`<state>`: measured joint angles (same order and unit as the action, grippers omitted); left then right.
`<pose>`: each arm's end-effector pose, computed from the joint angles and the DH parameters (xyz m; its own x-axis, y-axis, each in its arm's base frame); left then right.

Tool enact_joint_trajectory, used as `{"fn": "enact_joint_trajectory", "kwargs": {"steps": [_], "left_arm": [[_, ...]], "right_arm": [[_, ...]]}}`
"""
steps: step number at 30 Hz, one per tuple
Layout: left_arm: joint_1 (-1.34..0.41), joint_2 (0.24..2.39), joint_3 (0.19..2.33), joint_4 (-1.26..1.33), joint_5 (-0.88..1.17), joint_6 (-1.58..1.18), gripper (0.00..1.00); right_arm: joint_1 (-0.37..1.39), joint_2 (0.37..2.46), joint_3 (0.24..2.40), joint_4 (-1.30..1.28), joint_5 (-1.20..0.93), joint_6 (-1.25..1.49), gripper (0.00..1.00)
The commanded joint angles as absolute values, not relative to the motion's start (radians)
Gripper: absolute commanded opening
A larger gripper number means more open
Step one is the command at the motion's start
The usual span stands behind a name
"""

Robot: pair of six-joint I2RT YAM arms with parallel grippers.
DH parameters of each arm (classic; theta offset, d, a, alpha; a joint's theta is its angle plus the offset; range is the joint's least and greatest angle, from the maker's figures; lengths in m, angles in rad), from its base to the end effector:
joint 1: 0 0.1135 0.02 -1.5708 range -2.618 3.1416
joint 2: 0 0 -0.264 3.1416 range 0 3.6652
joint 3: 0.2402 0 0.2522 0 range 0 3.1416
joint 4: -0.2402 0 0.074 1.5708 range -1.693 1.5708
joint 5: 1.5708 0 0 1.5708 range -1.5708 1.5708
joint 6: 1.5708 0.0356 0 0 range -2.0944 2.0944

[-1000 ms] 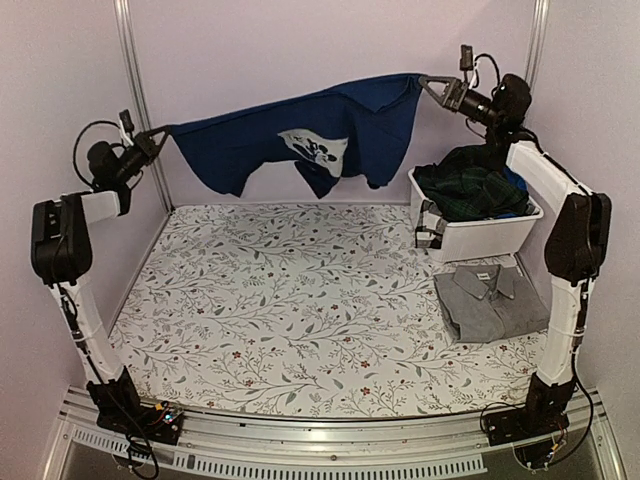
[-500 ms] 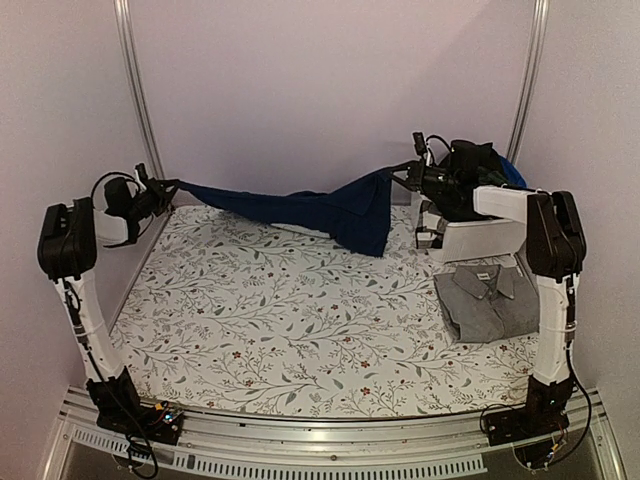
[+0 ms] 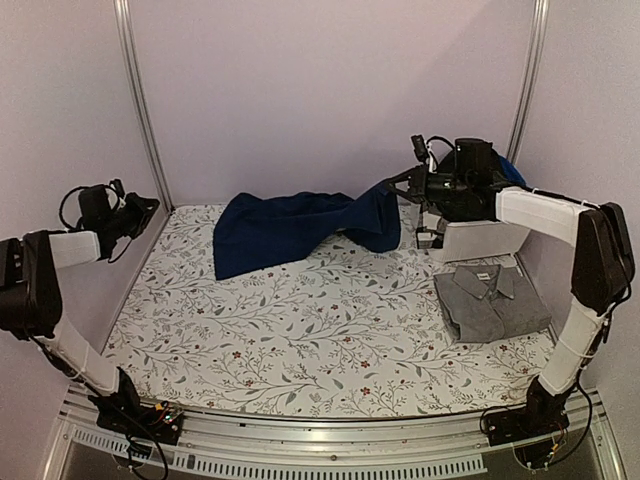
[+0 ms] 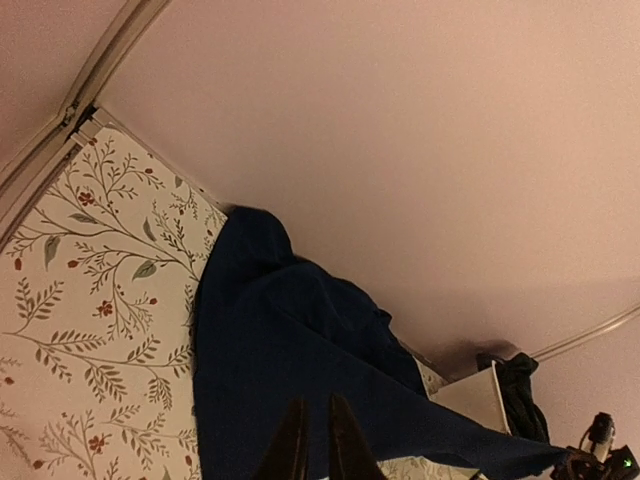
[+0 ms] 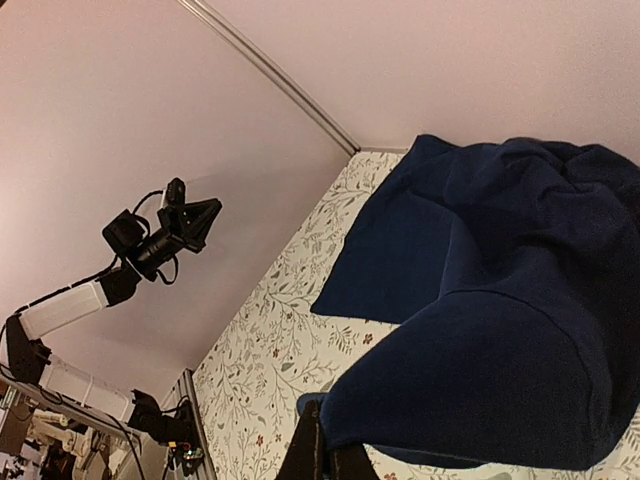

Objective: Fold and stack the mixed laundry pile
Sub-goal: Flatten out the flattened T-shirt at the center of the board.

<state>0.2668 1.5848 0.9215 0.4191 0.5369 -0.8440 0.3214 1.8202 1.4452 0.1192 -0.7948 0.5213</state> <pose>0.3474 0.0761 0.2486 -0.3434 -0.7596 -0.5524 -0.0067 0.5901 -0.8073 0.4007 0.1602 0.3104 -0.6446 0.1530 -0.7490 -0.6404 0.4269 0.6384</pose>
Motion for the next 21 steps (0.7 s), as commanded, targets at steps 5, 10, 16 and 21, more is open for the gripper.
{"fn": "enact_joint_trajectory", "kwargs": {"steps": [5,10,16,21], "left_arm": [[0.256,1.392,0.731,0.178,0.417,-0.690,0.10],[0.114,1.485,0.741,0.152,0.327,-0.622,0.37],[-0.073,1.659,0.887,0.008,0.117,-0.520,0.48],[-0.191,1.789,0.991,-0.129,-0.035,-0.481,0.52]], "right_arm": [[0.412,1.643,1.069,0.118,-0.656,0.527,0.00],[0.418,1.597,0.918,0.144,-0.602,0.556,0.00],[0.417,1.534,0.887,0.077,-0.492,0.529,0.00],[0.417,1.531,0.892,0.057,-0.475,0.511,0.00]]}}
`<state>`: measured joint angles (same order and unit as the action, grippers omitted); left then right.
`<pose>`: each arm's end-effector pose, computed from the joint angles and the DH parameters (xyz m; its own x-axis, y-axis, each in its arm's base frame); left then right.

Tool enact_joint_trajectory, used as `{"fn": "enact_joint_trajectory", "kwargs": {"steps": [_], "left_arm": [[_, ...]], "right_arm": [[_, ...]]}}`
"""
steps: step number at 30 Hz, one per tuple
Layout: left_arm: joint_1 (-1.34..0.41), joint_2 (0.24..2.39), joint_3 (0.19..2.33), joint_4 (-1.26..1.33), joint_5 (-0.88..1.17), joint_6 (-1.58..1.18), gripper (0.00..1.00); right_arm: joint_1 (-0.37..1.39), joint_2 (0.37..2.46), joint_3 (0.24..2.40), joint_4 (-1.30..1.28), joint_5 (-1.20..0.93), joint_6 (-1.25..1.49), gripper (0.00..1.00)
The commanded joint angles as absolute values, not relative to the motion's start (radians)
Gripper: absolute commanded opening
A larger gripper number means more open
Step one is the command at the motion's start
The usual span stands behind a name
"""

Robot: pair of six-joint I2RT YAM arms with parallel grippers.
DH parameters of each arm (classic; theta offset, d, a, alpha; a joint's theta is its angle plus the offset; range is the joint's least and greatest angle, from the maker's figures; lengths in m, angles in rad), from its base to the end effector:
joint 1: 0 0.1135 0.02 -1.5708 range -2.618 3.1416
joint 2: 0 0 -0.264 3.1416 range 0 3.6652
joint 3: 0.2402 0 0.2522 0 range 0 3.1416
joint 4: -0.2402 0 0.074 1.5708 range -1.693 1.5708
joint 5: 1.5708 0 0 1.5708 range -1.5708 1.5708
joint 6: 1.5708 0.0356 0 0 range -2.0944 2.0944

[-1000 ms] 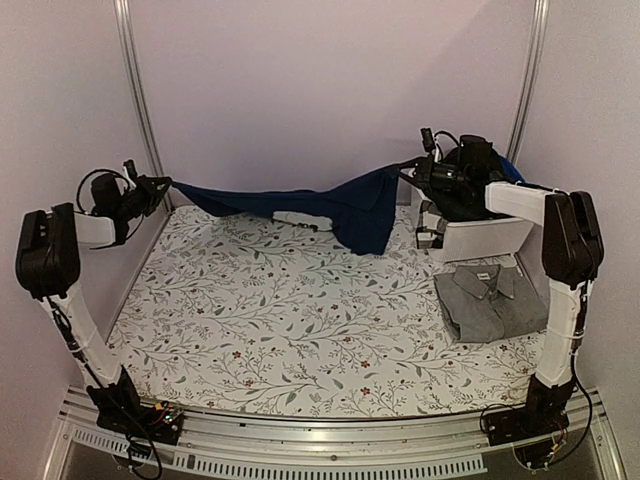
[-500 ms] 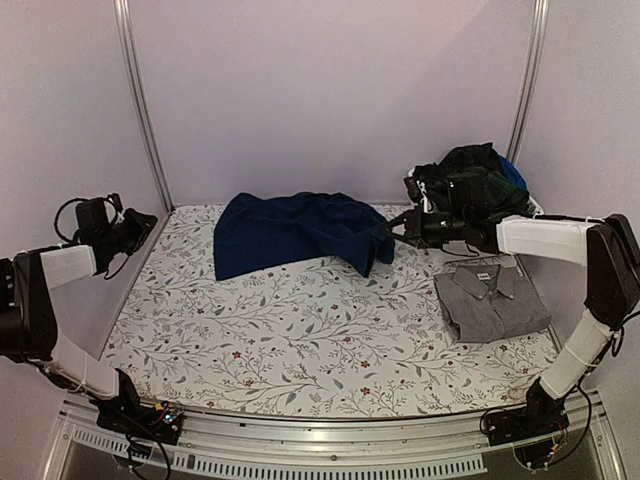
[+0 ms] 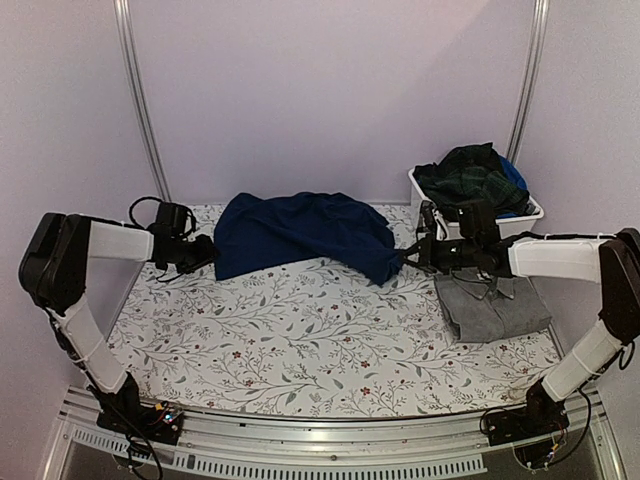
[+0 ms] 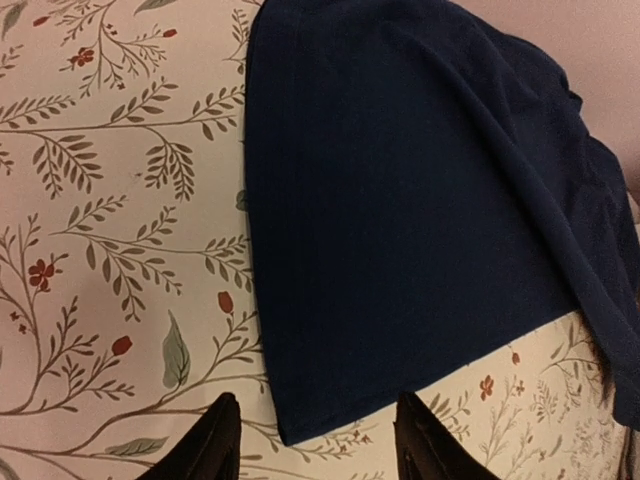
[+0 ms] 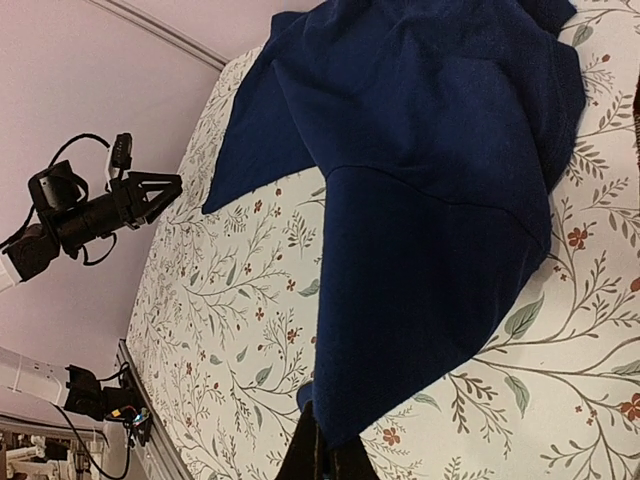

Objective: Fold and stack the mixed laundry pile
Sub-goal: Flatten out the flattened T-shirt at the center of the board.

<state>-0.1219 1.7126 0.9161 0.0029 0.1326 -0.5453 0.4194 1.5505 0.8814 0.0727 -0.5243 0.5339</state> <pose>0.3450 -0.0470 0.1638 -0.7152 -0.4303 -0.5507 -0.1853 0.8765 -0.4443 0.2948 0.1509 0.2137 -0.8135 0.1197 -0.5691 -0.3680 0.6518 0.6631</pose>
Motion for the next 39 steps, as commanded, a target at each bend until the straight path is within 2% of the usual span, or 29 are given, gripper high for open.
{"fn": "enact_joint_trajectory", "kwargs": {"steps": [1,5,8,13,19,29,39], "left_arm": [[-0.200,1.811,1.004,-0.140,-0.050,-0.483,0.52],[-0.230,1.890,1.054,-0.184,-0.078,-0.483,0.52],[-0.249,1.939,1.090,-0.236,-0.123,-0.484,0.44],[-0.269,2.001,1.118,-0.315,-0.172,-0.498,0.40],[-0.268,2.012,1.144,-0.387,-0.204,-0.489,0.01],[-0.176,1.617,0.949,-0.420,-0.263,-0.576,0.00],[-0.107,1.360,0.817,-0.550,-0.257,-0.612,0.00]], "right_arm": [[0.418,1.533,0.893,0.056,-0.478,0.509,0.00],[0.417,1.535,0.892,0.057,-0.483,0.504,0.00],[0.418,1.538,0.896,0.051,-0.485,0.494,0.00],[0.417,1.547,0.892,0.050,-0.492,0.478,0.00],[0.417,1.556,0.871,0.051,-0.496,0.466,0.00],[0.419,1.463,0.785,0.029,-0.512,0.459,0.00],[0.492,1.381,0.631,0.003,-0.565,0.510,0.00]]}}
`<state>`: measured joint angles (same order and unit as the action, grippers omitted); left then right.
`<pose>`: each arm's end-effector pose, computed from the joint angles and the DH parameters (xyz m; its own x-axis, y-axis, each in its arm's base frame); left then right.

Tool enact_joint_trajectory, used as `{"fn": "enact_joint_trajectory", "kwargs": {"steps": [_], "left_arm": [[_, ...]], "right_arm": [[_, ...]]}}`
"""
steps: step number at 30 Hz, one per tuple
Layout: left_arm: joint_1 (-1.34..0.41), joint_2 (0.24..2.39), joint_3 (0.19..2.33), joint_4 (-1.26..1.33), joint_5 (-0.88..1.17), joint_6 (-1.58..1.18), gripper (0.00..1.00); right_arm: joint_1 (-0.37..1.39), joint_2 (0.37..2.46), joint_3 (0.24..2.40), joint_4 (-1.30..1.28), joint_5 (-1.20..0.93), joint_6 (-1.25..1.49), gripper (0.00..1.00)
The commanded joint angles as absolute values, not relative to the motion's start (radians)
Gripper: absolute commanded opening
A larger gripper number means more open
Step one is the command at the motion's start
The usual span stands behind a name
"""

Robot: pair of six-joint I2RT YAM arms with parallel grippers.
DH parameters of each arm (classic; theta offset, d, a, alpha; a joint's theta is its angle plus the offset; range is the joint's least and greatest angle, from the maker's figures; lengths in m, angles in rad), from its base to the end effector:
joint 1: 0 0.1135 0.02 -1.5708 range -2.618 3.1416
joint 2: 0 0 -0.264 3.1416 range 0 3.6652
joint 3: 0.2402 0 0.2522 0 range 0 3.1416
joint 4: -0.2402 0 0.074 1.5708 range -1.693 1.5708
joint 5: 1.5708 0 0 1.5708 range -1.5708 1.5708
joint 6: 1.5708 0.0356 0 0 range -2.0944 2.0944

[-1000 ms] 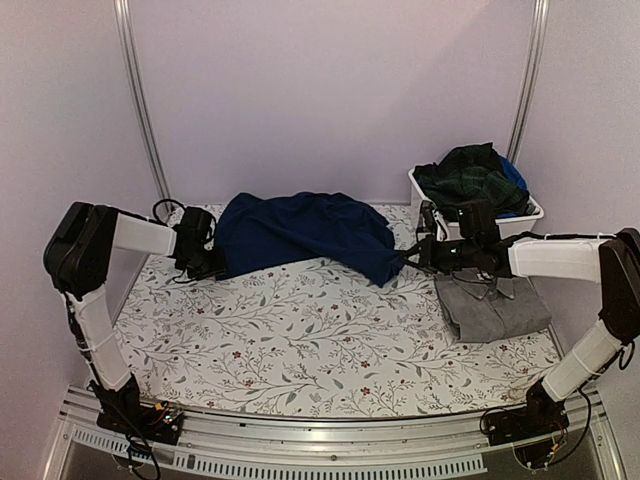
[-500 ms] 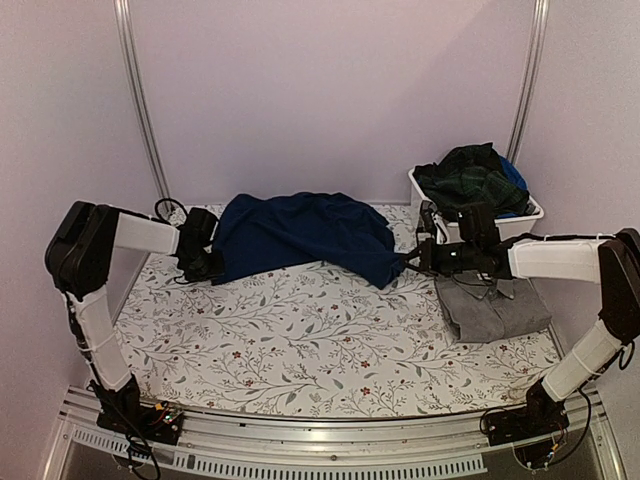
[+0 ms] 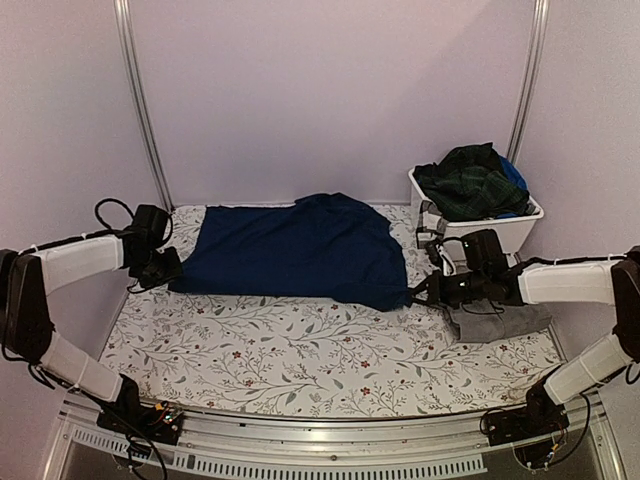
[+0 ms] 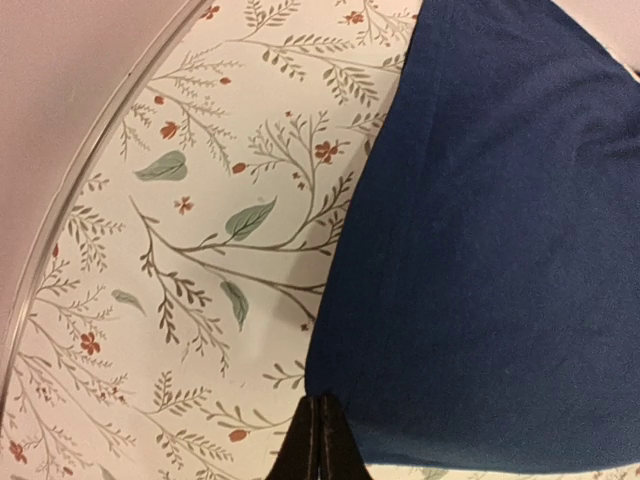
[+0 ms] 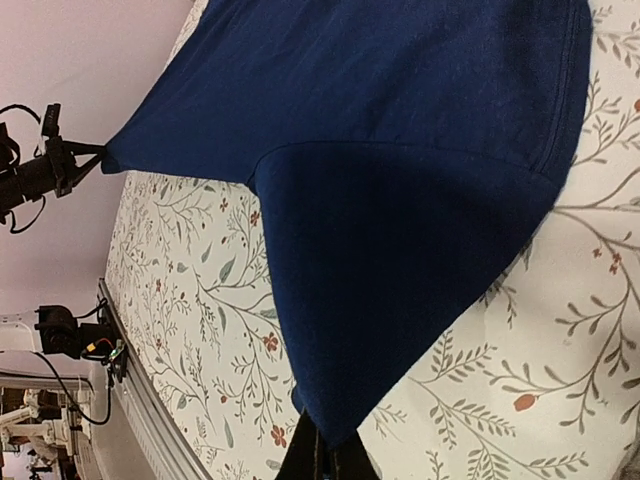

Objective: Fold and stack the mixed laundry pile
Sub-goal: Flatten out the flattened T-shirt at the center of the board.

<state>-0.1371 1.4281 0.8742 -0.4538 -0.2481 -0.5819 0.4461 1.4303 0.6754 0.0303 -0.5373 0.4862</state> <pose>0.2788 -0.0296 0.2052 -0.7013 -0.4411 -0.5601 -0.4582 0.8807 -0.1199 0.2455 0.1376 0.1814 -0.8634 0.0321 -0.5035 -0.3539 0.6727 0.6498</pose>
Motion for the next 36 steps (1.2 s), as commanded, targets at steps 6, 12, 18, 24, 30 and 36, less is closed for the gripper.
{"fn": "enact_joint_trajectory", "kwargs": {"steps": [6,12,18,24,30,36], "left_arm": [[-0.108,1.306,0.858,-0.733,-0.327,-0.614,0.00],[-0.116,1.252,0.906,-0.794,-0.350,-0.601,0.00],[-0.120,1.288,0.933,-0.820,-0.336,-0.596,0.00],[-0.120,1.274,1.011,-0.913,-0.401,-0.585,0.37],[-0.113,1.212,1.002,-0.791,-0.308,-0.505,0.47],[-0.191,1.305,0.869,-0.487,0.002,-0.556,0.47]], "right_arm": [[0.548,1.315,0.573,-0.083,-0.562,0.548,0.00],[0.654,1.231,0.566,-0.140,-0.592,0.626,0.00],[0.715,1.156,0.558,-0.222,-0.601,0.684,0.00],[0.715,1.115,0.575,-0.299,-0.626,0.679,0.46],[0.713,1.089,0.723,-0.368,-0.441,0.542,0.65],[0.709,1.404,0.914,-0.195,-0.342,0.375,0.59]]}}
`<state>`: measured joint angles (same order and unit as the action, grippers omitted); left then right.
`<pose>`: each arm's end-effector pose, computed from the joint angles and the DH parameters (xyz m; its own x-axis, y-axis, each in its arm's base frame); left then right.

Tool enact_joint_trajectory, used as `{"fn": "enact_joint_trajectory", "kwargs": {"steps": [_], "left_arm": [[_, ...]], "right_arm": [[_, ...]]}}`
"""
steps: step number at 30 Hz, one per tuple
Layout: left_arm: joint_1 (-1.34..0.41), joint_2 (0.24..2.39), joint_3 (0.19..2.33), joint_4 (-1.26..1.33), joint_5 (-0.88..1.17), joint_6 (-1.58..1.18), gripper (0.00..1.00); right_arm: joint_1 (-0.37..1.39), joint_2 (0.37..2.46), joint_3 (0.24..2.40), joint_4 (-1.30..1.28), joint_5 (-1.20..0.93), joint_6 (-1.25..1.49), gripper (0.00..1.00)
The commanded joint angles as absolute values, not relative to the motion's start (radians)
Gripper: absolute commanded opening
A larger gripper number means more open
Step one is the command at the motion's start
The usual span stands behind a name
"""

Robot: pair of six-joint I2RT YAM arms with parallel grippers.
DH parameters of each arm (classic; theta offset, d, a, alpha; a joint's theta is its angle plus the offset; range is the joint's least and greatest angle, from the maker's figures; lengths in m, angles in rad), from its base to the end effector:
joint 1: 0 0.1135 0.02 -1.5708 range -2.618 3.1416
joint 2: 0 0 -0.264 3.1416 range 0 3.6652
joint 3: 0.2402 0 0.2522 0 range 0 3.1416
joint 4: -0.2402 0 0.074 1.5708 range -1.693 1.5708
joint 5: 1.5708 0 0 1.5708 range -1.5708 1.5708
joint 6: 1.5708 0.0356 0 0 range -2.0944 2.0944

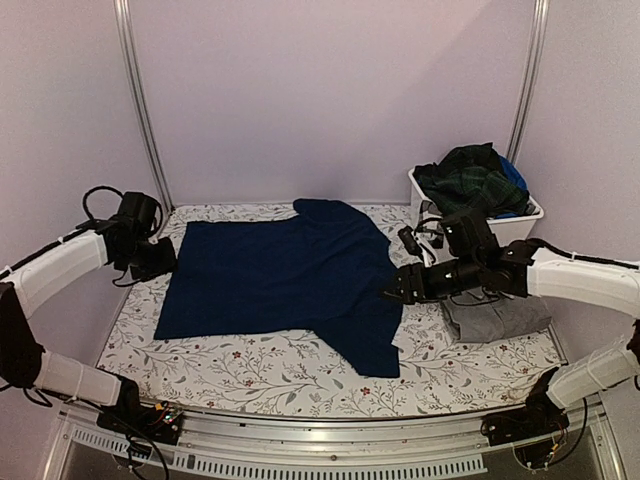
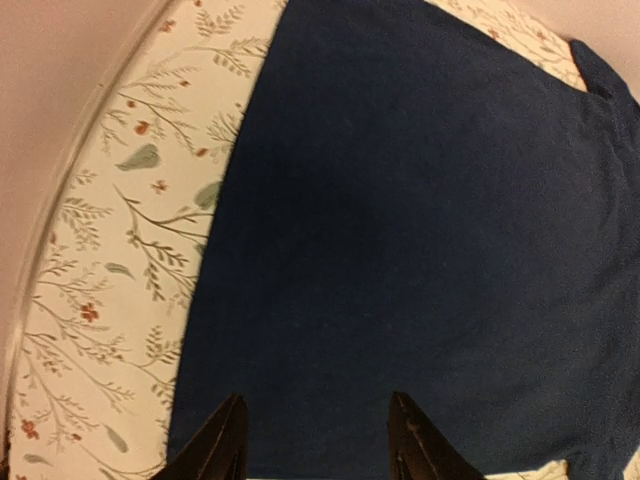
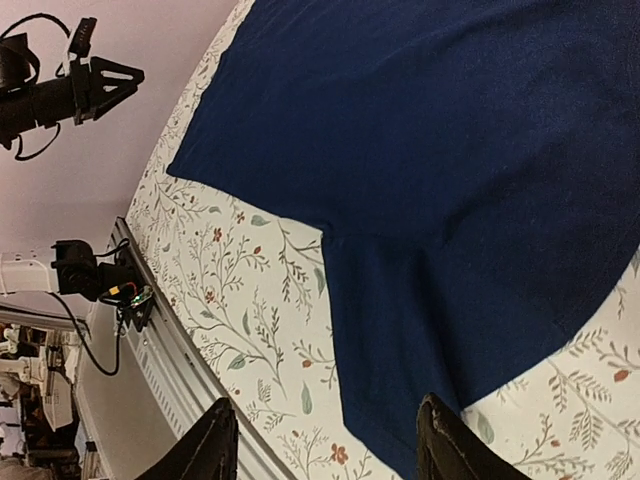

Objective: Fold and stack the mixed laundry pile
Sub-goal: Flatten out the flattened T-shirt at the center of the board, then smooth out the flattened T-shirt at the center of the board.

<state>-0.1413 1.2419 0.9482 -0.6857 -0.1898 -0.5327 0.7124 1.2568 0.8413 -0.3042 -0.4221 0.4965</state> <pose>0.2458 -0.0282 0.2594 -0.7254 -0.4006 -0.5598 -0.3880 0.9097 -0.1482 0.1924 0.1855 0.2504 -0.8337 -0.1459 -0.5326 -0.4916 0.6352 0.5957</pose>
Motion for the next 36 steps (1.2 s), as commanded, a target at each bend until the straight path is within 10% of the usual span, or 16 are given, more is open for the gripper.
{"fn": "enact_joint_trajectory", "kwargs": {"steps": [1,13,36], "left_arm": [[-0.196,1.323,0.851,-0.452,0.015,-0.575,0.47],[-0.180,1.572,0.719,-0.276,0.042,-0.702,0.47],[-0.095,1.343,0.598,-0.276,0.100,-0.659,0.50]], "right_arm": [[0.708,1.476,0.944,-0.187,-0.325,0.361,0.59],[0.704,1.885,1.071,-0.166,-0.294,0.248,0.55],[0.810,1.680,0.868,-0.191,-0.331,0.380,0.55]]}}
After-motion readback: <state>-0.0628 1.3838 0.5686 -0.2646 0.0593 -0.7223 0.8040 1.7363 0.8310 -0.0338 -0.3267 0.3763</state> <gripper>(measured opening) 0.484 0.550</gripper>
